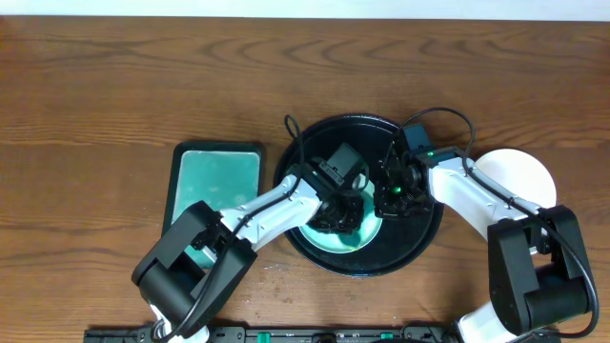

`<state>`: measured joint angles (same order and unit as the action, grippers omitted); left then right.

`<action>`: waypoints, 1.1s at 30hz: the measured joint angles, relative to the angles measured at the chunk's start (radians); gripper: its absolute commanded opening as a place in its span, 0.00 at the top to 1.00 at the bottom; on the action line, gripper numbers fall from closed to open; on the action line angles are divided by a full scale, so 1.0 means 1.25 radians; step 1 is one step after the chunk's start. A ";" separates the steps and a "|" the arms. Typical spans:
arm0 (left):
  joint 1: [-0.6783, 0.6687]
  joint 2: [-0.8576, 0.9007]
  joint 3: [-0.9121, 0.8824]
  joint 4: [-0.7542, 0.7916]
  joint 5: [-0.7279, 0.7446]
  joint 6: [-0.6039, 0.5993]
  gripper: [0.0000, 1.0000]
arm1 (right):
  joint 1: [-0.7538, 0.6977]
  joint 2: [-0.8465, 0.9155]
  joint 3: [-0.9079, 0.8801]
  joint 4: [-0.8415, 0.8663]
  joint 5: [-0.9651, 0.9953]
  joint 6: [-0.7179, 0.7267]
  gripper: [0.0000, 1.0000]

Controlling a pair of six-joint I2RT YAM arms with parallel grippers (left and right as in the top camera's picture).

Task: Clean dirty plates on tray and stack at the side
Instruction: 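Scrub the pale green plate with the sponge while right gripper holds rim, then return the sponge to the soapy tray with the left gripper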

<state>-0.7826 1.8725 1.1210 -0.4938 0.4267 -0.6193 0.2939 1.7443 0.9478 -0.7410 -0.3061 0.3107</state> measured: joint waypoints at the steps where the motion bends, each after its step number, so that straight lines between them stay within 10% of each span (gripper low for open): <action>1: -0.003 -0.003 0.006 -0.019 -0.025 -0.005 0.93 | 0.000 0.000 0.000 0.000 0.000 0.000 0.99; 17: 0.001 -0.006 0.099 -0.295 -0.495 -0.046 0.93 | 0.004 0.000 0.000 -0.005 -0.009 0.001 0.99; 33: 0.177 -0.228 0.135 -0.441 -0.370 0.033 0.93 | 0.004 0.000 0.000 -0.001 0.004 0.001 0.99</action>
<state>-0.5613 1.5879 1.2892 -1.0451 -0.0360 -0.5777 0.2985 1.7443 0.9478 -0.7425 -0.3012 0.3119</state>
